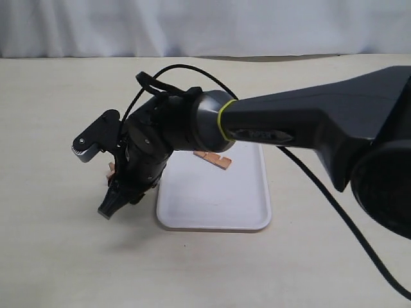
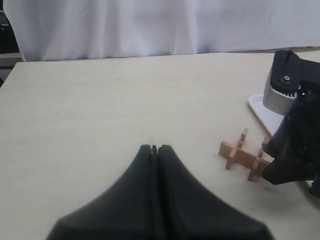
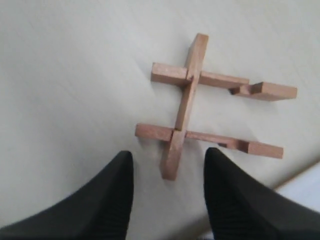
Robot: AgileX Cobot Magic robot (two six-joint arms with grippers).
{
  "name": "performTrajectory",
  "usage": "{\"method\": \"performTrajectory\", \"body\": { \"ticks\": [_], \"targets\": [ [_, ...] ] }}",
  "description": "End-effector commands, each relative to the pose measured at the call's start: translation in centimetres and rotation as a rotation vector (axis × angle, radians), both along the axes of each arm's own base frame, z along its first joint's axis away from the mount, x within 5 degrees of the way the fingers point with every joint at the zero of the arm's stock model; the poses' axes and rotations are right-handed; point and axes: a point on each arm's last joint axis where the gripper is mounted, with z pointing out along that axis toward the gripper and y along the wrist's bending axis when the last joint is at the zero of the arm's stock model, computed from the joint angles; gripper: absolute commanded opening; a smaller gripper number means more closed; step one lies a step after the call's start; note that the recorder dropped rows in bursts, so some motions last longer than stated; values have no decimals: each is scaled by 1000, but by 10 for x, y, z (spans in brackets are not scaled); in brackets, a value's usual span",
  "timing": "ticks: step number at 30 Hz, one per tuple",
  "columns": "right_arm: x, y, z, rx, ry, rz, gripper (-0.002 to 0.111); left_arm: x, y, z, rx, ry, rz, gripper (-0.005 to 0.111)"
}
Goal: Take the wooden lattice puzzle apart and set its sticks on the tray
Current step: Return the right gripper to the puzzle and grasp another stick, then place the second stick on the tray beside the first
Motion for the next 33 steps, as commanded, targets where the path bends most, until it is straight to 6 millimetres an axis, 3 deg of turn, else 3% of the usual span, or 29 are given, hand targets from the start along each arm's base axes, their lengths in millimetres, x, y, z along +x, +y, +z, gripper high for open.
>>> {"method": "performTrajectory", "body": {
  "ticks": [1,4,15,25,30,33],
  "targets": [
    [3,-1,-6,-39,-31,28,26,0,0,0,0,-8,0,0],
    [3,-1,-6,-33,-30,17,4,0,0,0,0,-8,0,0],
    [-2,-5,10,-55,2,0,5,0,0,0,0,-8,0,0],
    [-14,-18,81,-51,-65,0,5,0,0,0,0,-8,0,0],
    [-16,-42,107,-230,-170,-16,5,0,0,0,0,-8,0,0],
    [-17,-63,100,-443,-216,-42,5,0,0,0,0,-8,0,0]
  ]
}}
